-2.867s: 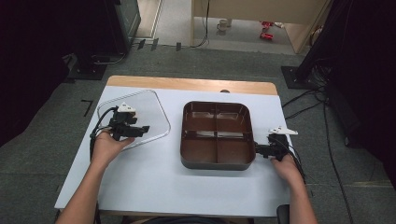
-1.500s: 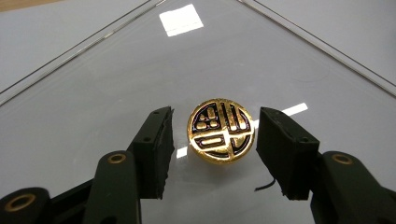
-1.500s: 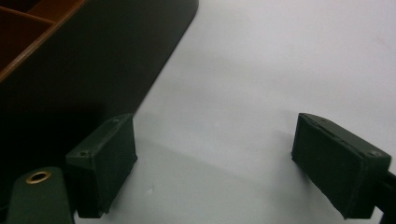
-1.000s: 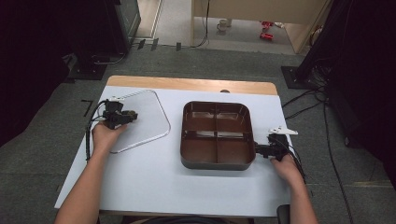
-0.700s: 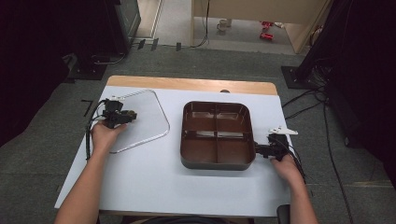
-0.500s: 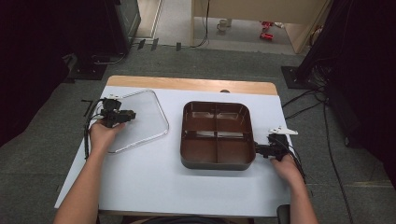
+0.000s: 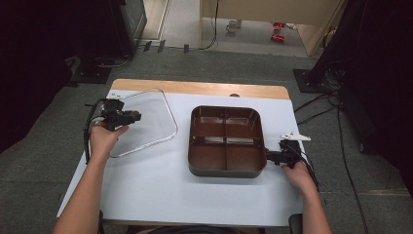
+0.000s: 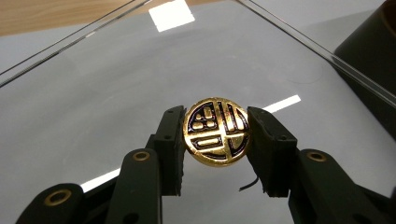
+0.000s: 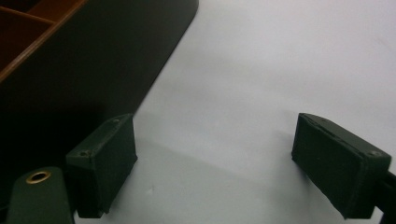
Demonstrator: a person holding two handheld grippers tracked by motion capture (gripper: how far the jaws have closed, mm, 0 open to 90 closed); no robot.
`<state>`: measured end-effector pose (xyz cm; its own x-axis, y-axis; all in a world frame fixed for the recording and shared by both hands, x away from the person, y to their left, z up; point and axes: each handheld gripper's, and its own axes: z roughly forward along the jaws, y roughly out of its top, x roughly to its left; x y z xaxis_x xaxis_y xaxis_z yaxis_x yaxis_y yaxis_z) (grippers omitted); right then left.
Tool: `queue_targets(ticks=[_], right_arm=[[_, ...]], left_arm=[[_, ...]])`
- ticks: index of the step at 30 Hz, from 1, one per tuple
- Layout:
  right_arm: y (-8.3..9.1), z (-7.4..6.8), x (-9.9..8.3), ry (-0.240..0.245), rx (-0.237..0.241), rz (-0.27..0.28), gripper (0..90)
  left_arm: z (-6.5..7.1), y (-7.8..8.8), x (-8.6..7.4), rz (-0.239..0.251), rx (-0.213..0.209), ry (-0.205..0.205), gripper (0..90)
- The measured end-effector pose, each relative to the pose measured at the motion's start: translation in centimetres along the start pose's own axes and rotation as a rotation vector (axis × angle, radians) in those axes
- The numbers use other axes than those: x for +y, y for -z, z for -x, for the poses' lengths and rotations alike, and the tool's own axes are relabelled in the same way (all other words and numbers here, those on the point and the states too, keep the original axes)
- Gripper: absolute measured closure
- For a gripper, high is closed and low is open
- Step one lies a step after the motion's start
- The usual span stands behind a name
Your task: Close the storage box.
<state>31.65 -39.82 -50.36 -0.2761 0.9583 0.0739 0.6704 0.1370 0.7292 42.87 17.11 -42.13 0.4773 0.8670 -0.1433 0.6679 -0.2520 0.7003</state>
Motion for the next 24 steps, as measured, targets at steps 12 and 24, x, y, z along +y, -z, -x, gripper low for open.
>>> queue_targets(ticks=[12, 24], right_arm=[[0.0, 0.0, 0.0, 0.000, 0.000, 0.000, 13.5], [0.0, 0.0, 0.0, 0.000, 0.000, -0.001, 13.5]], left_arm=[[3.7, 1.4, 1.9, 0.014, -0.042, -0.034, 59.4], [8.6, 1.6, 3.1, 0.018, -0.120, -0.094, 59.4]])
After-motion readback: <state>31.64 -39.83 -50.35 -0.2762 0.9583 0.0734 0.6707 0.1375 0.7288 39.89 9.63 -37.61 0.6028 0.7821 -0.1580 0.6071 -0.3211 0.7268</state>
